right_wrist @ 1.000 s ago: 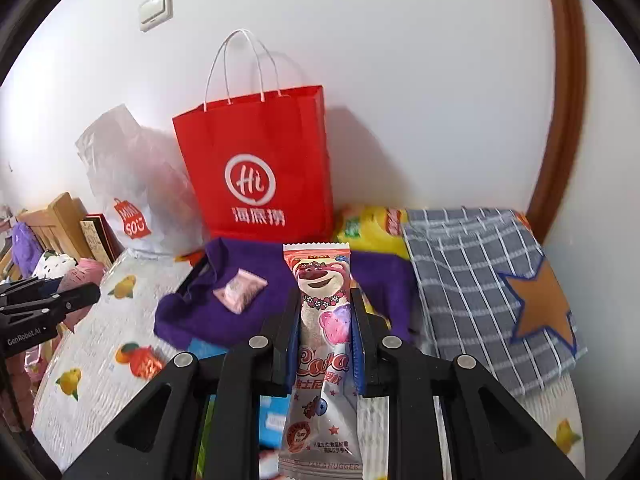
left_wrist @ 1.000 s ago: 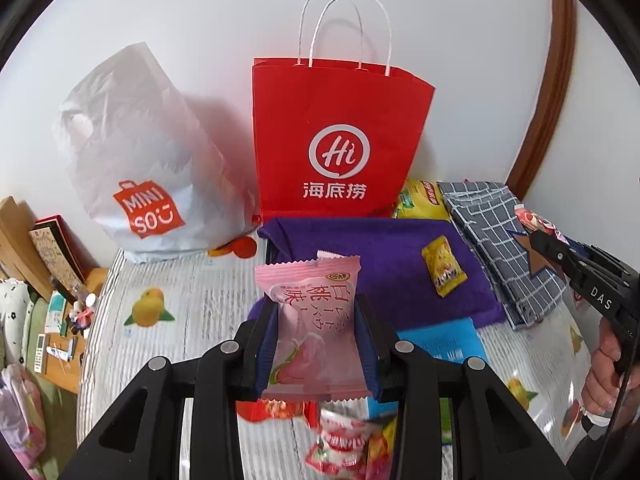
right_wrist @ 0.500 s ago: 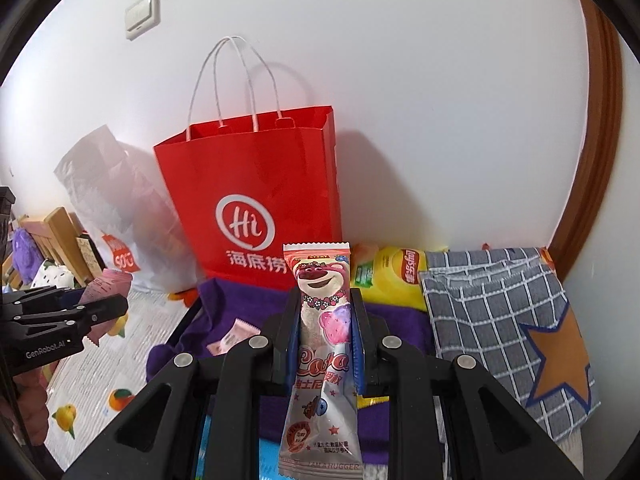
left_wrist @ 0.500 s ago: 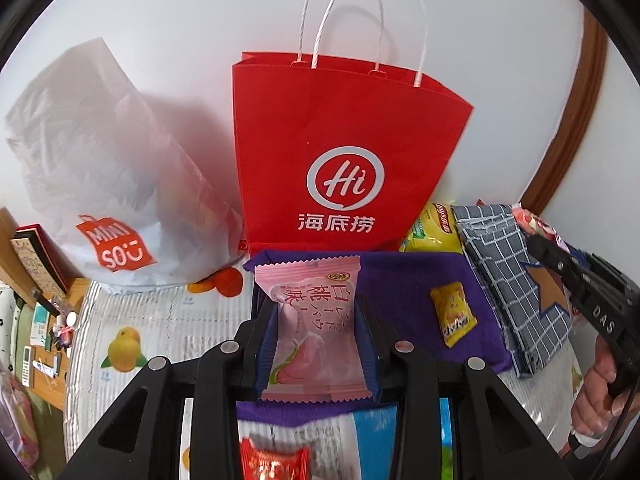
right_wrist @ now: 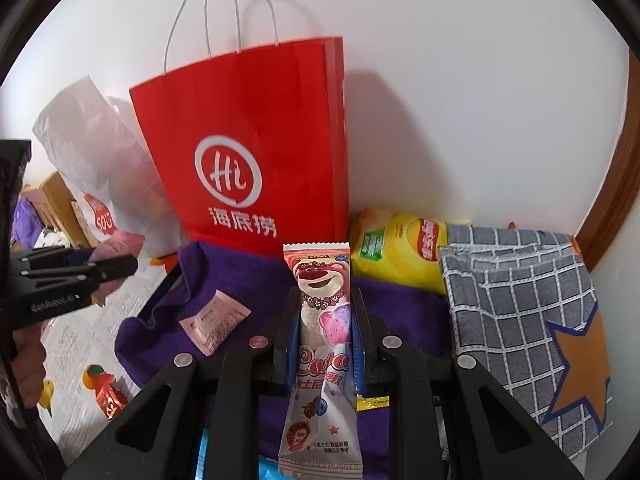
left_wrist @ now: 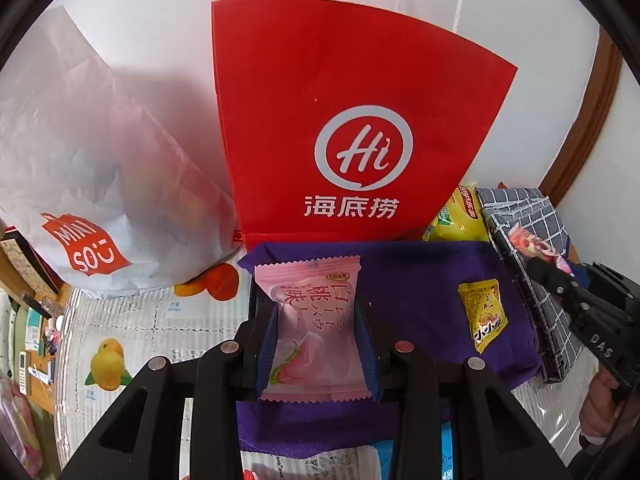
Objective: Organize snacks
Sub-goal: 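Carry both held snacks up toward the purple towel, then lower both held snacks onto the purple towel and open both tools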
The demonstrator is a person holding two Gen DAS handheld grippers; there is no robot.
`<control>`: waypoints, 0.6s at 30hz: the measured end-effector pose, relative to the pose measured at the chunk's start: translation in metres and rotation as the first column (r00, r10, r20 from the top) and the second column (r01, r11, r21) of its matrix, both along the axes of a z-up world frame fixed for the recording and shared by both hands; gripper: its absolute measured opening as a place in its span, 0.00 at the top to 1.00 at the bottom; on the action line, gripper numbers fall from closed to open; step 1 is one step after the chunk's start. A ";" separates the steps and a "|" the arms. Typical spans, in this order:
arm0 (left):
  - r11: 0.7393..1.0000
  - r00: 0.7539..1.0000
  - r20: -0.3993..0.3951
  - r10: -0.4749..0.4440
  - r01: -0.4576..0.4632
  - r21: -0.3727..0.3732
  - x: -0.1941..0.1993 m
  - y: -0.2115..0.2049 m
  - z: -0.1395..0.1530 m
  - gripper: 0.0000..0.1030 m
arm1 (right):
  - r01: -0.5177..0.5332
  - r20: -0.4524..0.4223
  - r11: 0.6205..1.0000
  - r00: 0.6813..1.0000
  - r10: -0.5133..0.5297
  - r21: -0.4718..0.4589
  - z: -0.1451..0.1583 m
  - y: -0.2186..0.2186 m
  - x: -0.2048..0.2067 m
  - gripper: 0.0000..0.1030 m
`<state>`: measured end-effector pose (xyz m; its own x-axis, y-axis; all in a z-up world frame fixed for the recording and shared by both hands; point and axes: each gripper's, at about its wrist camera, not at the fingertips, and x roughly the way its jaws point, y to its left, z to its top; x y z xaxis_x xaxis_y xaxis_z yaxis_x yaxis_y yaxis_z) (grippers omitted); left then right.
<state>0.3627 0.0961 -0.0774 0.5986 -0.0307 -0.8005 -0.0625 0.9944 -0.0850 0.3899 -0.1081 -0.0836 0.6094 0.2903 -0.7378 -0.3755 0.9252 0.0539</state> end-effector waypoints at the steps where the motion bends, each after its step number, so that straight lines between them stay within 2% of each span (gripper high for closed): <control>1: 1.000 1.000 -0.002 0.000 0.000 -0.002 0.000 0.000 -0.001 0.67 | -0.006 -0.005 1.000 1.000 0.006 -0.009 -0.003 0.001 0.000 0.79; 9: 0.999 0.999 -0.048 0.002 -0.004 -0.037 0.009 0.007 -0.015 0.67 | -0.027 -0.045 1.000 0.999 0.027 -0.010 -0.015 -0.004 0.006 0.79; 18: 1.000 0.991 -0.133 -0.007 0.004 -0.022 0.018 0.001 -0.041 0.67 | -0.087 -0.131 0.996 0.988 0.083 -0.026 -0.036 0.006 0.012 0.79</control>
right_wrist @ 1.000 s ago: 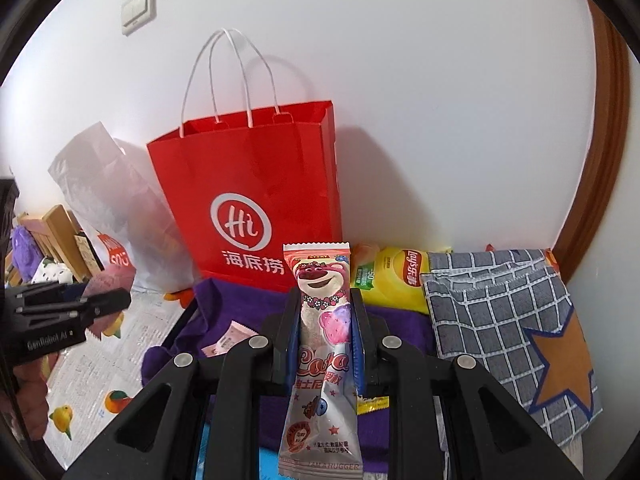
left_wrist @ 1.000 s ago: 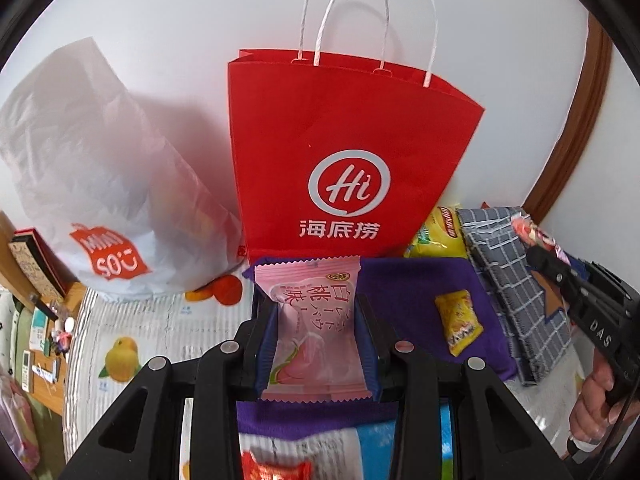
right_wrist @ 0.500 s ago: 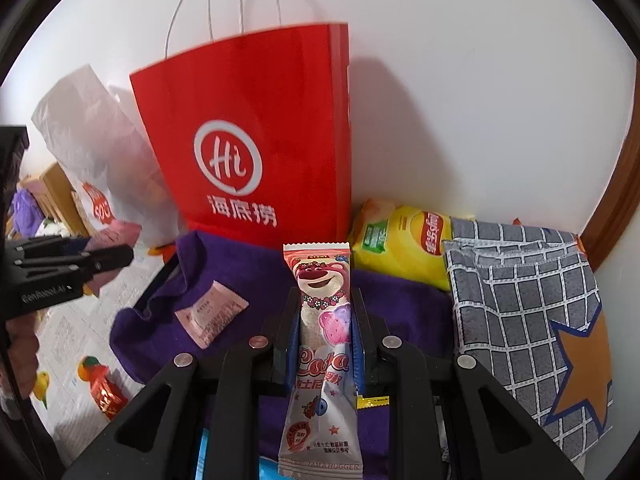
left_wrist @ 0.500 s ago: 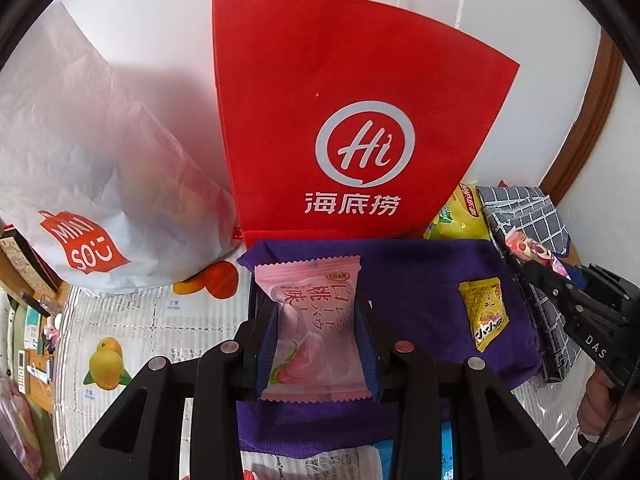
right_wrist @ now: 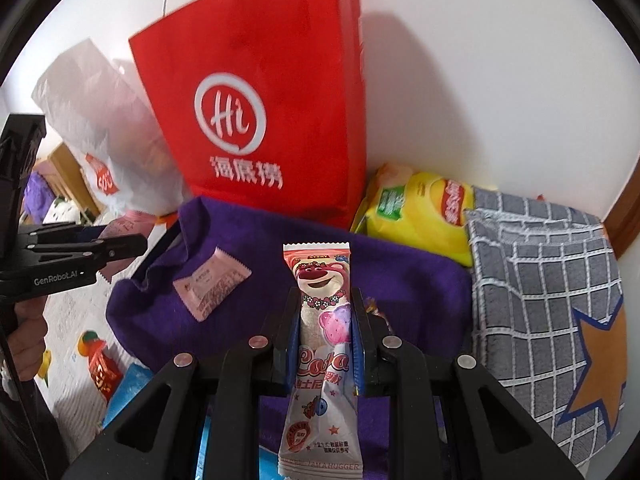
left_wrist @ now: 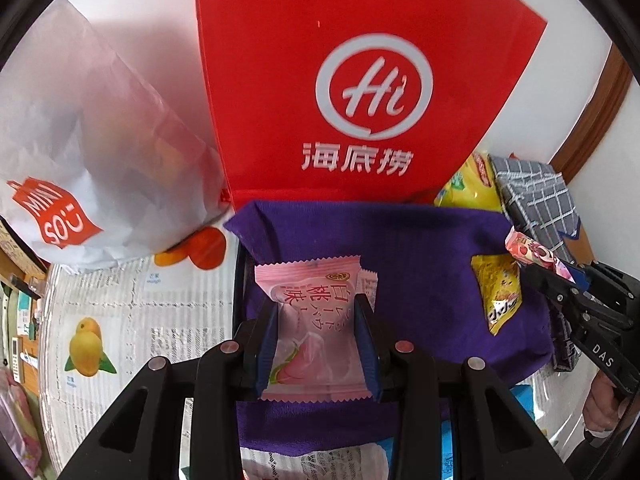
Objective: Organize snacks
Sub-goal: 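Lower both held snacks onto the purple towel and open both tools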
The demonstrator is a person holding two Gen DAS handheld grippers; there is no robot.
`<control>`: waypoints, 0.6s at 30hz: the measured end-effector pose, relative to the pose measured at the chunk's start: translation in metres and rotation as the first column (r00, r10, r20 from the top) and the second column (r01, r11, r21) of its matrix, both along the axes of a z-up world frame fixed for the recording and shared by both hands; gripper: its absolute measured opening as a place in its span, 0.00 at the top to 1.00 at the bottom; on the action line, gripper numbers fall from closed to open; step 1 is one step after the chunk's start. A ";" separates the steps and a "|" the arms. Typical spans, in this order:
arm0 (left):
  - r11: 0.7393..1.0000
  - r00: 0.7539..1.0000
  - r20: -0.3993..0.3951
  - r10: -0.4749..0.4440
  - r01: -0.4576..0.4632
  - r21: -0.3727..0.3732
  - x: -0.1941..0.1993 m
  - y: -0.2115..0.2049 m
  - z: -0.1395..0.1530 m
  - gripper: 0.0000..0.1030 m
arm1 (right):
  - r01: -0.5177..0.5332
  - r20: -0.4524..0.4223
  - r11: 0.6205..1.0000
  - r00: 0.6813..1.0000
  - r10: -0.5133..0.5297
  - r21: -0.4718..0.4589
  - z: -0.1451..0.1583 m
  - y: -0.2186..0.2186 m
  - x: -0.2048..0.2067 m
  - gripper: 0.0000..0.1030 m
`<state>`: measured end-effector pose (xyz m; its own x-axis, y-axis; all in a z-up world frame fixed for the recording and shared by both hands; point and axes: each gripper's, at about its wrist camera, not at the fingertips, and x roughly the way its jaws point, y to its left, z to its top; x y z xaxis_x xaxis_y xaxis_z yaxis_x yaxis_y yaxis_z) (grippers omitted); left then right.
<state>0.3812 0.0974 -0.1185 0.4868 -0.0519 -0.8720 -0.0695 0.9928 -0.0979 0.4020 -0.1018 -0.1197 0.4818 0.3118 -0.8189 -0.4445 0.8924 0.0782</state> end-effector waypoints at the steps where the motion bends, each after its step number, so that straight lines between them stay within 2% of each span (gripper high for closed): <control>1: 1.000 1.000 -0.009 0.002 -0.002 0.003 0.001 0.000 -0.003 0.67 | -0.005 -0.006 1.000 1.000 0.004 -0.006 -0.002 0.001 0.000 0.79; 6: 1.000 0.999 -0.051 0.014 -0.014 0.004 0.006 0.000 -0.015 0.67 | -0.012 -0.052 1.000 0.999 0.011 -0.029 -0.016 0.005 0.004 0.79; 18: 0.999 0.994 -0.107 0.017 -0.013 0.035 0.007 -0.004 -0.032 0.67 | -0.043 -0.085 0.997 0.996 0.037 -0.065 -0.030 0.014 0.007 0.79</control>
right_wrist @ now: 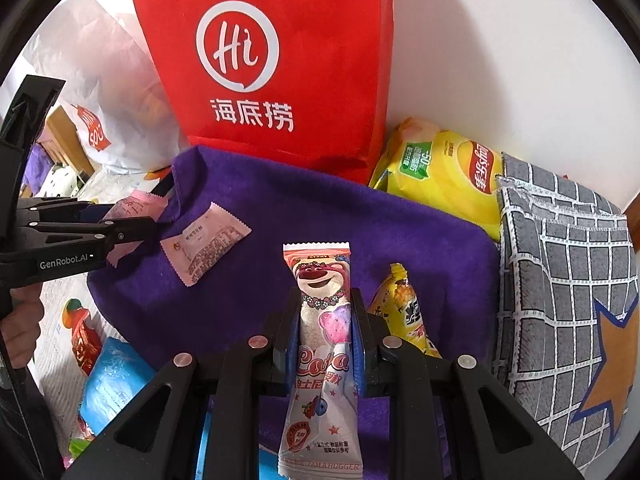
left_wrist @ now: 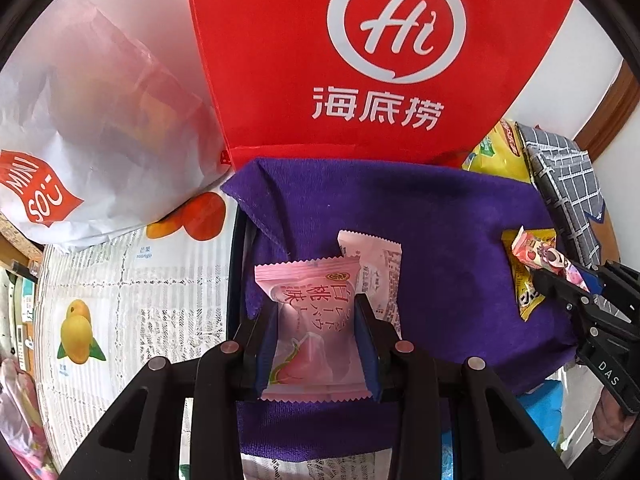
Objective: Organize snacks
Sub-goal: 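Lower both held snacks onto the purple towel and open both tools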
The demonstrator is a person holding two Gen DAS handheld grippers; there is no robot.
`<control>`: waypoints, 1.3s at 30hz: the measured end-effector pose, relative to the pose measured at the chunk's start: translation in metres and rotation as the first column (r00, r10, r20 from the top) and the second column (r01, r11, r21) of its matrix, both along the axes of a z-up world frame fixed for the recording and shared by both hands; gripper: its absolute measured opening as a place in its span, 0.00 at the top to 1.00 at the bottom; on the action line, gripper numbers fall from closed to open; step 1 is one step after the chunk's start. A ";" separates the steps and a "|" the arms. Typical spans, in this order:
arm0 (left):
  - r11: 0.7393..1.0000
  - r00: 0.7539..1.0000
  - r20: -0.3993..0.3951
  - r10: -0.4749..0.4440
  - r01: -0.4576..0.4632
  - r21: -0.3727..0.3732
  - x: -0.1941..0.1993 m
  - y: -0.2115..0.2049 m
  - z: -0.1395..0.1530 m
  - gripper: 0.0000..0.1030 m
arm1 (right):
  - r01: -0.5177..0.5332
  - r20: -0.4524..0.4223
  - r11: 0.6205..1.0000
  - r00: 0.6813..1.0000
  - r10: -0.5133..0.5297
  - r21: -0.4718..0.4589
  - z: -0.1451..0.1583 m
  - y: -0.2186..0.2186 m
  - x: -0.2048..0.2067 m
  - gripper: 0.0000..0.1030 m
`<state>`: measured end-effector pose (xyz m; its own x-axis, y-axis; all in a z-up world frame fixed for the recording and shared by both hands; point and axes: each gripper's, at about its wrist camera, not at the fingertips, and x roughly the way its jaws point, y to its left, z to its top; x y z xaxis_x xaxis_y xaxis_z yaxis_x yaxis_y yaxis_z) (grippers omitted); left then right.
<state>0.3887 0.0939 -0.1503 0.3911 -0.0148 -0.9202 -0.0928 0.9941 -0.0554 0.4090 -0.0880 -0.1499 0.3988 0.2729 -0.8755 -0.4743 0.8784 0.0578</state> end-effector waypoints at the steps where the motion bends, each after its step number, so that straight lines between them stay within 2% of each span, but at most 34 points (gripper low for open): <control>1: 1.000 1.000 -0.002 -0.001 0.001 0.001 0.000 0.000 0.000 0.67 | 0.000 -0.002 1.000 1.000 0.000 -0.002 -0.001 0.000 0.000 0.79; 39: 1.000 0.999 -0.034 -0.025 0.025 0.004 0.003 -0.007 -0.007 0.65 | -0.009 -0.011 1.000 1.000 0.009 -0.022 -0.005 0.003 0.000 0.75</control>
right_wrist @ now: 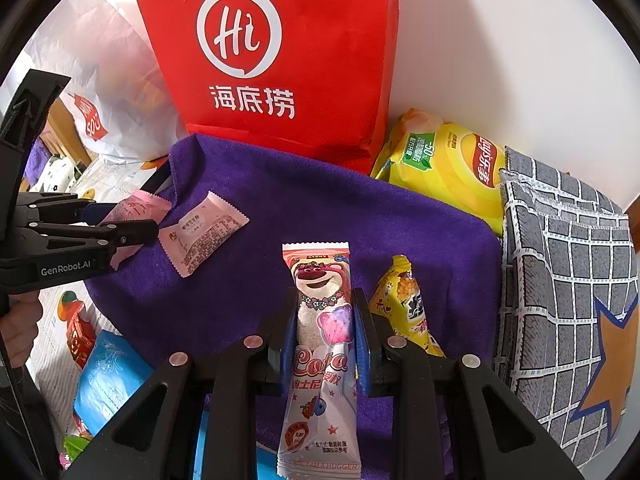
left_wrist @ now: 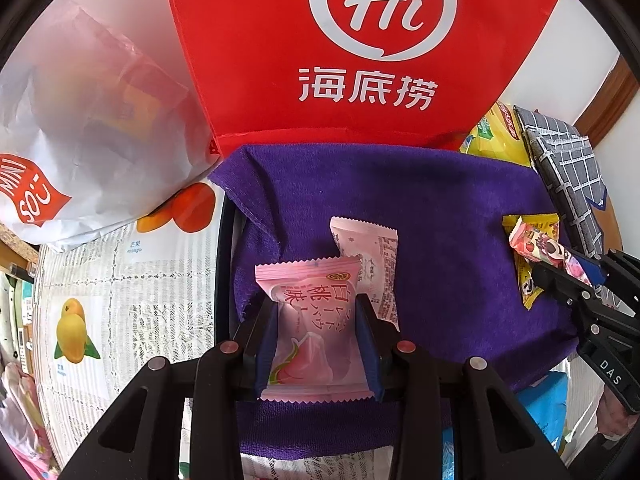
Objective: Organize snacks
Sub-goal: 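Lower both held snacks onto the purple towel and open both tools, then withdraw both open tools back toward the snack pile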
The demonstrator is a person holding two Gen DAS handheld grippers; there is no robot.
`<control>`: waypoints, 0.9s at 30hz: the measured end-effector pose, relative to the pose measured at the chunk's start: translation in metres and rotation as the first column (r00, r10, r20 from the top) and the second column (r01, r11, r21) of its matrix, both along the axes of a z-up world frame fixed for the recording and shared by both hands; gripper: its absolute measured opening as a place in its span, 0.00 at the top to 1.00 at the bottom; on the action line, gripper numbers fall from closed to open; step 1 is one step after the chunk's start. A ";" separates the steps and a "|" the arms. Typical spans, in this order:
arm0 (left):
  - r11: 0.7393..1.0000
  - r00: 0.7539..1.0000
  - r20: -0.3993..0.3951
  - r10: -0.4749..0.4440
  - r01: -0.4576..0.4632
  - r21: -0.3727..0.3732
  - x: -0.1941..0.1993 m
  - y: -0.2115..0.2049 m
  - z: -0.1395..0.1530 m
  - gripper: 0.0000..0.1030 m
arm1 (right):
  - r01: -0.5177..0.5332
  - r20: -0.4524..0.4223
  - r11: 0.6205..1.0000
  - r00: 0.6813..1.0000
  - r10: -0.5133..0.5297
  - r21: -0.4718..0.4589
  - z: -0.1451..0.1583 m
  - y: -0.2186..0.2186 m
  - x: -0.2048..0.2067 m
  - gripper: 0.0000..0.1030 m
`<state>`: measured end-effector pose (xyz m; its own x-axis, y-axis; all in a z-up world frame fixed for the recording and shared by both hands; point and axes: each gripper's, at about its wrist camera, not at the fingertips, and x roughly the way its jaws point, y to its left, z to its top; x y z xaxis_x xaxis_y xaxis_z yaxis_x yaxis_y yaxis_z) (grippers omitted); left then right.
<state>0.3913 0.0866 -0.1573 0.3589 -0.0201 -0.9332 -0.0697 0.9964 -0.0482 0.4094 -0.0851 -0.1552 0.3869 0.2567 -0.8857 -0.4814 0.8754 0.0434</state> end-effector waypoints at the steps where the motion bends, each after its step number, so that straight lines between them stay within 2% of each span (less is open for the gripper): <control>1: 1.000 1.000 0.000 -0.002 0.002 0.001 0.000 0.000 0.000 0.65 | -0.001 -0.001 1.000 1.000 0.001 0.000 0.000 0.000 0.000 0.75; 7: 1.000 1.000 0.000 -0.010 0.010 0.001 0.000 -0.004 0.001 0.63 | -0.028 0.026 1.000 0.999 0.028 0.007 0.007 0.004 -0.007 0.59; 13: 0.999 0.998 0.050 -0.024 0.026 -0.026 -0.010 -0.005 0.023 0.47 | -0.027 0.069 0.999 0.997 0.025 0.029 0.027 0.004 -0.016 0.54; 22: 0.998 0.985 0.167 -0.041 0.048 -0.040 -0.037 -0.004 0.080 0.46 | 0.051 0.140 0.996 0.988 -0.060 0.069 0.064 0.001 -0.045 0.51; 27: 0.998 0.979 0.197 -0.049 0.057 -0.033 -0.062 -0.007 0.100 0.45 | 0.086 0.168 0.993 0.981 -0.098 0.077 0.082 -0.010 -0.074 0.51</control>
